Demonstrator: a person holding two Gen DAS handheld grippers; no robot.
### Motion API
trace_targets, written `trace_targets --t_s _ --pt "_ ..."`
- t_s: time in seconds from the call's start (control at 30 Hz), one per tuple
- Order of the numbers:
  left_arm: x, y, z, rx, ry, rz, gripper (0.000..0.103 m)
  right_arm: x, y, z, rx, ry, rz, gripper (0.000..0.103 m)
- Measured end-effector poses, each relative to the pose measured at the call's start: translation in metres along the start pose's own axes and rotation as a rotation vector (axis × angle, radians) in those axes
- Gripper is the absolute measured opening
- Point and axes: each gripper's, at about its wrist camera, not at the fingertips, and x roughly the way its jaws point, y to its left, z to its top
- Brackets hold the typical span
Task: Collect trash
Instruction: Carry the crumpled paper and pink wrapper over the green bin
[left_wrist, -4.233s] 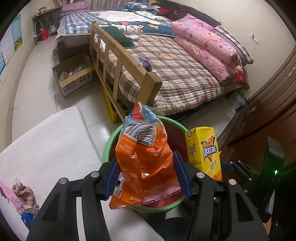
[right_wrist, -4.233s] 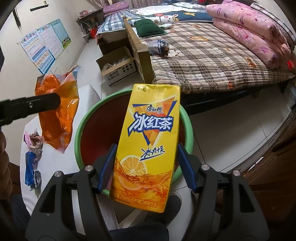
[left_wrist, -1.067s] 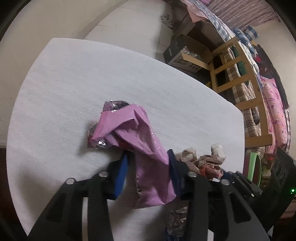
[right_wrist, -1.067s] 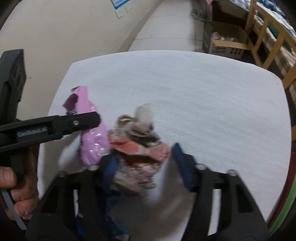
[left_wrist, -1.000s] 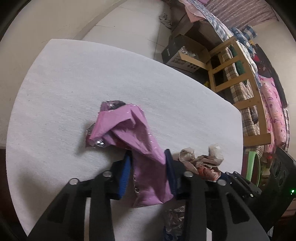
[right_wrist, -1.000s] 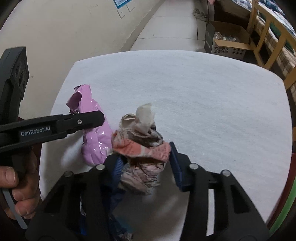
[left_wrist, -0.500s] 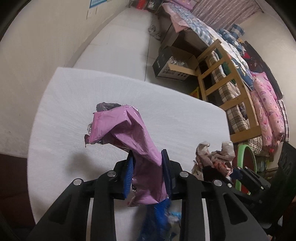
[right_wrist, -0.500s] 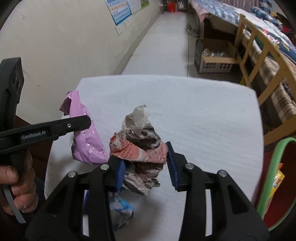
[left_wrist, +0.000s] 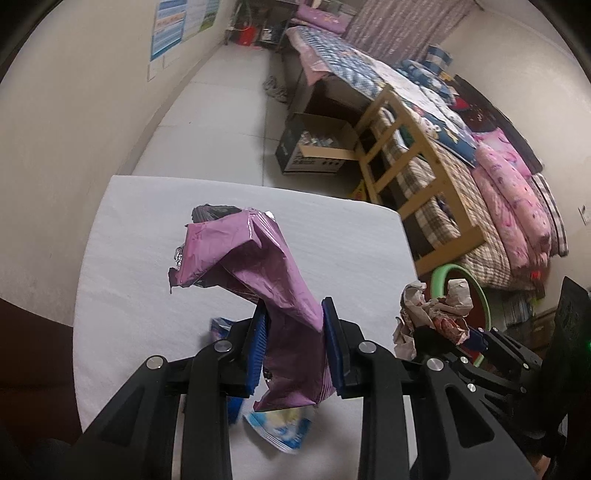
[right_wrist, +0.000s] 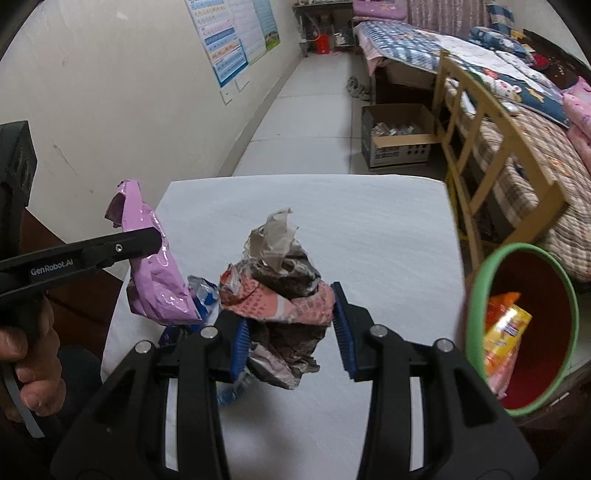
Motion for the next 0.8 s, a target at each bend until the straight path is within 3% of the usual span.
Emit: trace_targets --t_s 0.47,0.8 --pt "-0.005 -0.088 -0.022 0.137 0.016 -0.043 0.026 -0.059 -0.067 -0.034 0.091 -0.065 -0.074 0.039" --pt "0.018 -0.156 -0.021 0.234 0.043 -0.081 0.026 -0.084 -0.134 -0.039 0.178 -0.098 -0.126 0.039"
